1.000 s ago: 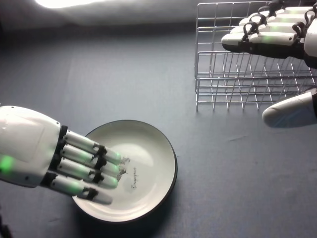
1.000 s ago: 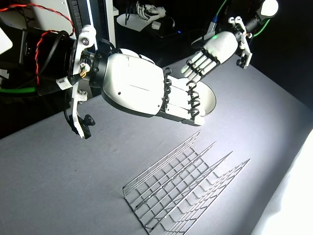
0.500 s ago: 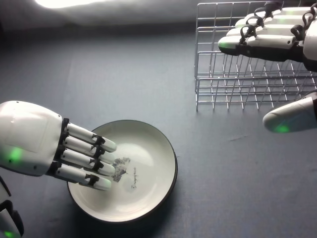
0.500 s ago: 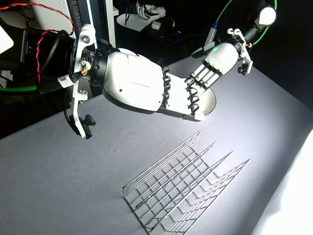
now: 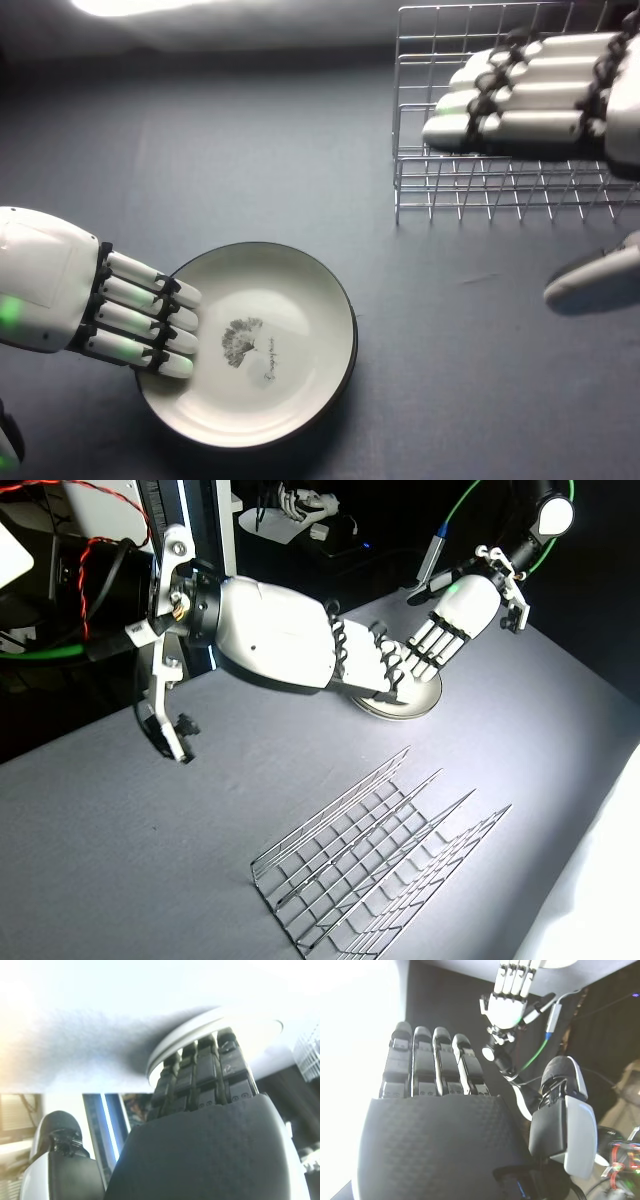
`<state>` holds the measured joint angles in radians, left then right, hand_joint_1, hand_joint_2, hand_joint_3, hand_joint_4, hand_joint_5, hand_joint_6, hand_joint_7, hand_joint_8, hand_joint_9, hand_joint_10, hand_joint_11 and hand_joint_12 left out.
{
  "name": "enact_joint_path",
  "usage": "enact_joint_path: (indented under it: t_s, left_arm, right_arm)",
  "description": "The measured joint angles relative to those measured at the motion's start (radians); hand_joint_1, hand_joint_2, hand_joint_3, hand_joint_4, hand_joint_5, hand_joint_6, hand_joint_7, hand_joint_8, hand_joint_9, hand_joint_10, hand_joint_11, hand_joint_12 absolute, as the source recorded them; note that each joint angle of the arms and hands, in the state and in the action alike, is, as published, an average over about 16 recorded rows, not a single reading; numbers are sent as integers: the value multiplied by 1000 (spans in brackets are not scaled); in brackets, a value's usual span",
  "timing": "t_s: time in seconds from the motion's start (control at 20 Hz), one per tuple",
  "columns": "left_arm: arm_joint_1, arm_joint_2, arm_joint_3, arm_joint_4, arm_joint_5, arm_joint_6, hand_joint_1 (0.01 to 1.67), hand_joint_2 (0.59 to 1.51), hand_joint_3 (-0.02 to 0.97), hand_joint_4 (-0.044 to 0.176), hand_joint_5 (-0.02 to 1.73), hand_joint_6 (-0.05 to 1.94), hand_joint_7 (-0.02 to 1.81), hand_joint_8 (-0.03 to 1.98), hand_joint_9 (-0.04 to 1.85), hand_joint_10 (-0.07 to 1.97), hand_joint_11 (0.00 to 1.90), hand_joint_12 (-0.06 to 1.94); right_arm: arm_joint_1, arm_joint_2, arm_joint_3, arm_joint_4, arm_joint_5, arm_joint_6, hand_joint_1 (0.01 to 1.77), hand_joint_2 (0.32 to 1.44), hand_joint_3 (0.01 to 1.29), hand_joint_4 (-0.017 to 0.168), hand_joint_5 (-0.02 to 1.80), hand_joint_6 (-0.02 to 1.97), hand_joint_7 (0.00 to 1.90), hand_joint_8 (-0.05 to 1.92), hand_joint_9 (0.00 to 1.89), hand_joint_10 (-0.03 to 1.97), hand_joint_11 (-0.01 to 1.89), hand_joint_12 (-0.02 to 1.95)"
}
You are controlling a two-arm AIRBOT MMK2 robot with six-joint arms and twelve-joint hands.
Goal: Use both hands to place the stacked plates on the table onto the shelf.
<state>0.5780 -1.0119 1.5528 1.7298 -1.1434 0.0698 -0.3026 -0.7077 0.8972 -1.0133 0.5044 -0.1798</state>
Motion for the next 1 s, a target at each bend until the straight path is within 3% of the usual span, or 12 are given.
enact_joint_path:
  t_s: [0.6,1.0]
  left_arm:
    - [31,-12,18,8,-3,29,15,1002,20,-6,-7,-27,-1,-17,15,6,15,-12]
    - [36,-22,-10,3,14,30,15,1004,20,-8,-8,-27,-2,-19,8,6,15,-12]
  right_arm:
    - [-68,-127,141,-184,191,-22,24,1065,15,6,18,-2,21,1,12,-5,31,34]
    - [-110,-161,193,-216,251,-44,24,1065,15,6,20,-2,21,1,17,-6,33,49]
